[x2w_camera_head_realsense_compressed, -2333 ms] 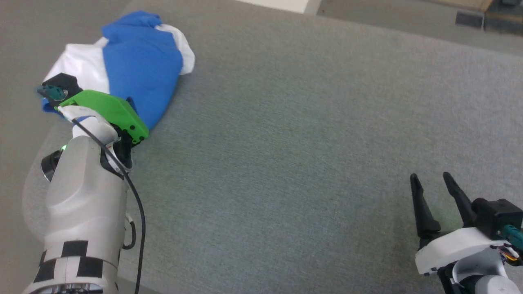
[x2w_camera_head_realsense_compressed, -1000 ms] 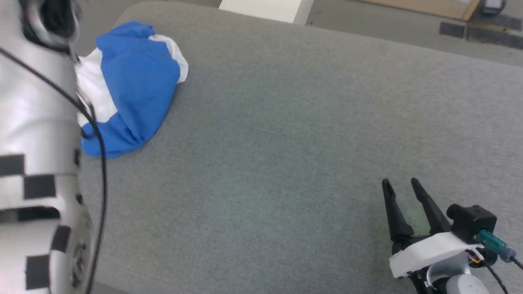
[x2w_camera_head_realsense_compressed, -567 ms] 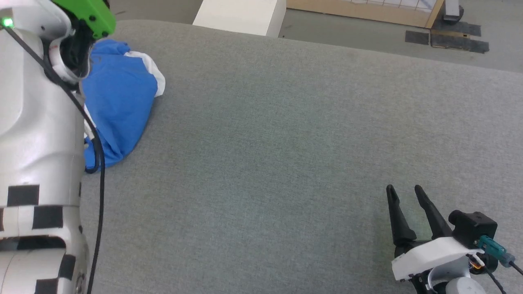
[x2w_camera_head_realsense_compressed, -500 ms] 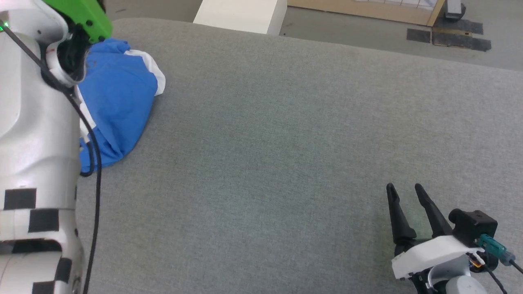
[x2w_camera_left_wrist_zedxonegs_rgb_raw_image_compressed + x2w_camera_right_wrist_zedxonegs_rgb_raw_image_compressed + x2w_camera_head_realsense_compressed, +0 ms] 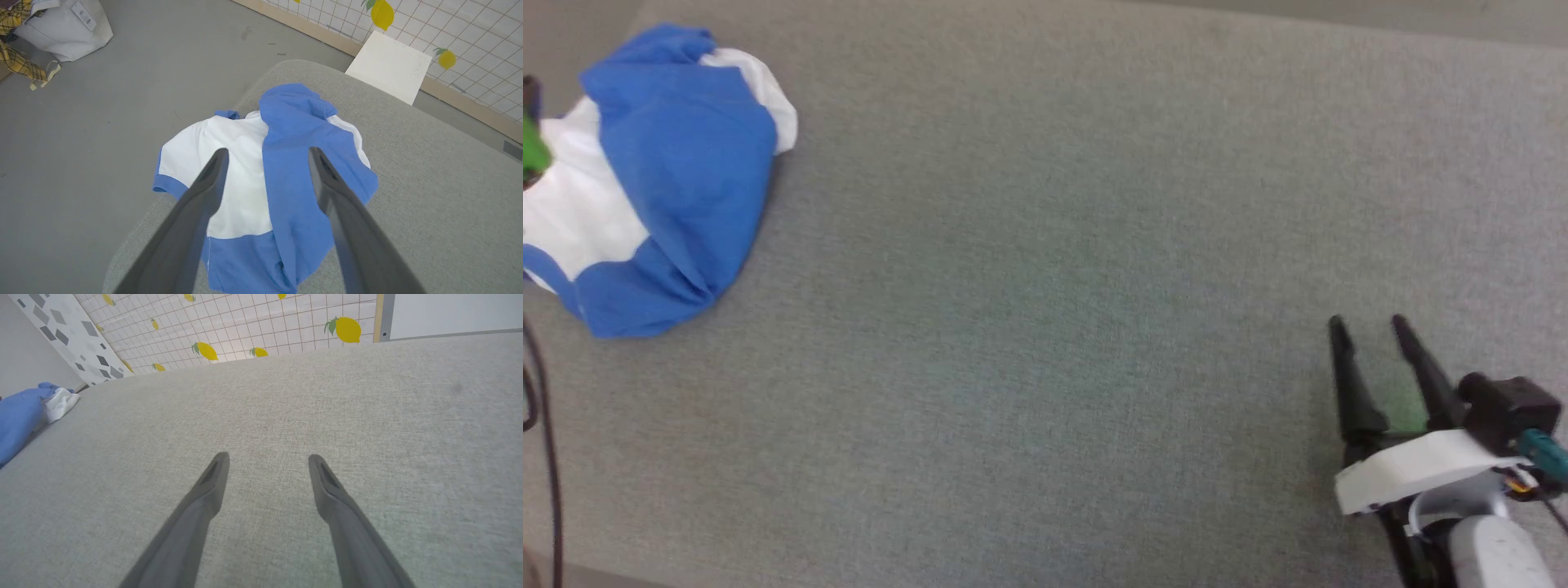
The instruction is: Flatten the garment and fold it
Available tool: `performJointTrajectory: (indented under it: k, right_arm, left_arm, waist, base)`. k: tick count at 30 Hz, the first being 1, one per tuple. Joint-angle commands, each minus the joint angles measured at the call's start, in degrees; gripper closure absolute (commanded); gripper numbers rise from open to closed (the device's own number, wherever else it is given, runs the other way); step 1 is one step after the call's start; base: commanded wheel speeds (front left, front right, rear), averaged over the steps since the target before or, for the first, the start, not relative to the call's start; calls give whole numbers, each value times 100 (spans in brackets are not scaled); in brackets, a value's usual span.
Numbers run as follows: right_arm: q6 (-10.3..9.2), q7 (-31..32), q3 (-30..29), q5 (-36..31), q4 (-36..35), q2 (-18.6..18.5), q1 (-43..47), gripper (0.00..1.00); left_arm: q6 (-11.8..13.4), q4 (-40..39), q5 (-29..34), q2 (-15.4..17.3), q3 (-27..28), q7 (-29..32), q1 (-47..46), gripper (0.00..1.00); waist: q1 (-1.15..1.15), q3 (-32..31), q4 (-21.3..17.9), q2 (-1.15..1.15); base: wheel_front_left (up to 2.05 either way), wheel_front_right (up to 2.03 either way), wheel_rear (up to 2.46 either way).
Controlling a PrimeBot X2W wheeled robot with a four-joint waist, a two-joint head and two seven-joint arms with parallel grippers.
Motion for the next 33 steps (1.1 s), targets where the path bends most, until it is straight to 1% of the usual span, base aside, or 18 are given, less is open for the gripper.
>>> performJointTrajectory:
  k: [1, 5, 9, 12, 16, 20, 24, 25, 26, 28, 29, 30, 32, 33]
  right_arm:
    - [-8, 64, -109, -105, -136, -6, 0, 0]
    - [-8, 233, -337, -254, -495, -6, 93, 0]
    - [-8, 384, -513, -331, -858, -6, 173, 0]
    - [-8, 480, -664, -396, -1096, -6, 215, 0]
    - [-8, 606, -812, -466, -1418, -6, 260, 0]
    - [-8, 683, -878, -482, -1619, -6, 300, 0]
    - [-8, 747, -928, -486, -1736, -6, 334, 0]
    - [-8, 785, -943, -495, -1764, -6, 347, 0]
    - [-8, 791, -946, -498, -1763, -6, 346, 0]
    - [-8, 792, -922, -501, -1744, -6, 342, 0]
    - [-8, 773, -904, -492, -1701, -6, 335, 0]
    - [-8, 755, -885, -479, -1667, -6, 327, 0]
    - [-8, 722, -828, -450, -1568, -6, 322, 0]
    - [-8, 698, -792, -432, -1503, -6, 320, 0]
  left_arm:
    - [-173, -62, -196, 41, 80, -54, 156, 0]
    - [-368, -126, -469, 23, 284, -256, 359, 0]
    - [-417, -25, -554, 26, 329, -282, 518, 0]
    - [-421, 47, -619, -38, 352, -325, 556, 0]
    - [-362, 377, -581, -41, 258, -174, 616, 0]
    - [-257, 753, -500, -14, 113, 130, 703, 0]
    - [-127, 1024, -566, -136, 49, 486, 776, 0]
    - [-154, 1024, -641, -212, 107, 301, 805, 100]
    - [-152, 1016, -679, -238, 168, 154, 808, 100]
    - [-27, 984, -764, -272, 437, -434, 777, 100]
    - [58, 936, -888, -326, 747, -1088, 699, 100]
    - [95, 893, -895, -315, 886, -1499, 642, 100]
    - [45, 771, -927, -305, 1082, -2159, 495, 100]
    - [-28, 681, -850, -244, 1077, -2456, 417, 100]
  waist:
    - [0, 479, -125, 0]
    - [0, 846, -82, 0]
    - [0, 1151, -85, 0]
    - [0, 1336, -72, 0]
    - [0, 1546, -62, 0]
    - [0, 1642, -48, 0]
    - [0, 1683, -11, 0]
    - [0, 1657, 23, 0]
    - [0, 1639, 36, 0]
    - [0, 1574, 55, 0]
    - [0, 1477, 85, 0]
    - [0, 1412, 98, 0]
    - [0, 1249, 119, 0]
    - [0, 1148, 130, 0]
  base:
    - [0, 0, 0]
    - [0, 0, 0]
    - [0, 0, 0]
    - [0, 0, 0]
    - [0, 0, 0]
    - [0, 0, 0]
    - [0, 0, 0]
    - [0, 0, 0]
    - [0, 0, 0]
    - [0, 0, 0]
    - [0, 0, 0]
    - [0, 0, 0]
    - [0, 0, 0]
    - [0, 0, 0]
